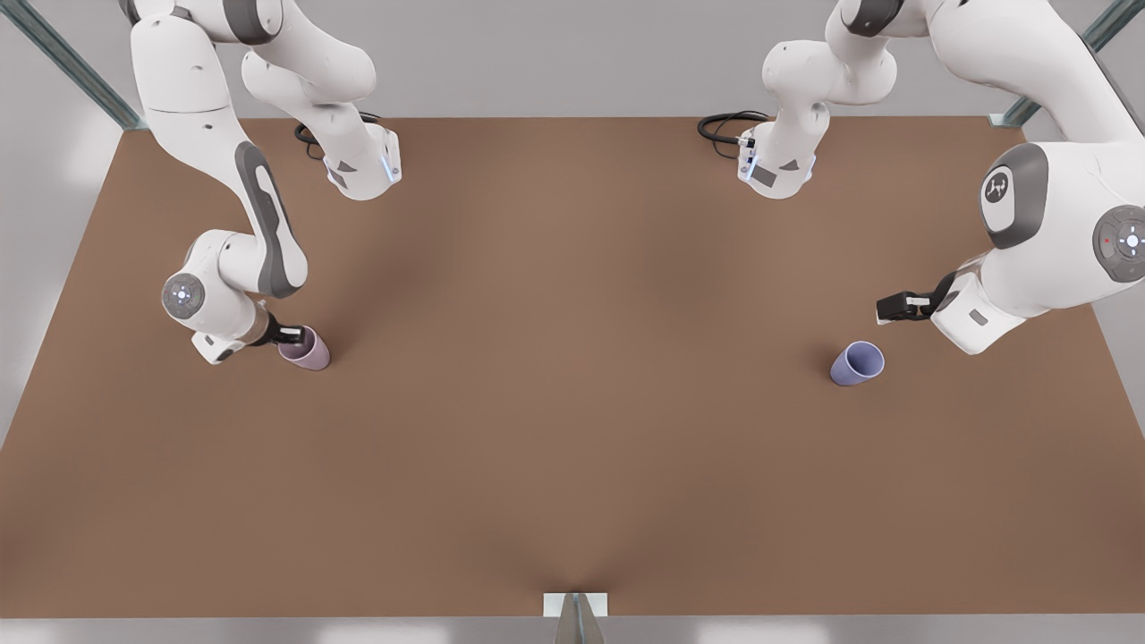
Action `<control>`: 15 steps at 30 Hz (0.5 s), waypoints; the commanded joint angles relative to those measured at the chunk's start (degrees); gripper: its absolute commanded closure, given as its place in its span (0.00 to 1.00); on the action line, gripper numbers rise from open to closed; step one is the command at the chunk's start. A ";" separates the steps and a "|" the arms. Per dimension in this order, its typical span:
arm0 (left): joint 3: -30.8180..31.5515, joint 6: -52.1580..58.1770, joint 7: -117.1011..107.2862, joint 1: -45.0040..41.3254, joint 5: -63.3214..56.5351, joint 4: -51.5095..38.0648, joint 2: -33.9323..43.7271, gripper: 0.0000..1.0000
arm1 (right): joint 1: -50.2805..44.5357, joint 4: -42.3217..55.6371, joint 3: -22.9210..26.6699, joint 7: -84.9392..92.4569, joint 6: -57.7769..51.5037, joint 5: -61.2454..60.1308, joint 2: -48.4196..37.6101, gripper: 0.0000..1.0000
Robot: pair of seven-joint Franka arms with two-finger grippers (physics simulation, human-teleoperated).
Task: Stack the cups, with the pink cup at the bottom and the purple cup at the top
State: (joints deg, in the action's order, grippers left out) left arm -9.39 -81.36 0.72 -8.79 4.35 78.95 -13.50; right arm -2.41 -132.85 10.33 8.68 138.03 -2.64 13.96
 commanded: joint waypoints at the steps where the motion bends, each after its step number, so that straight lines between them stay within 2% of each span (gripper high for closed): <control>1: -0.02 0.06 0.07 0.00 -0.04 -0.03 0.14 0.00 | -0.05 0.04 0.04 0.19 -0.05 -0.52 -0.08 0.55; 3: -0.02 0.06 0.07 0.00 -0.04 -0.03 0.05 0.00 | -0.05 0.04 0.04 0.19 -0.13 -0.52 -0.17 0.62; 6: -0.02 0.06 0.07 0.00 -0.22 -0.03 0.05 0.00 | -0.05 0.13 0.04 0.28 -0.22 -0.52 -0.25 0.79; 11: -0.02 -0.03 0.07 0.00 -0.22 -0.03 0.05 0.00 | -0.05 0.22 0.04 0.46 -0.40 -0.52 -0.87 0.79; 15: -0.10 -0.03 0.07 0.00 -0.31 -0.03 -0.04 0.00 | -0.32 1.10 -0.05 0.81 -3.03 -0.52 -4.47 0.79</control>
State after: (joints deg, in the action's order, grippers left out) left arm -9.44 -81.39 0.75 -8.80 4.09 78.95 -13.58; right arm -2.88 -131.91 10.28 9.57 136.82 -3.51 9.91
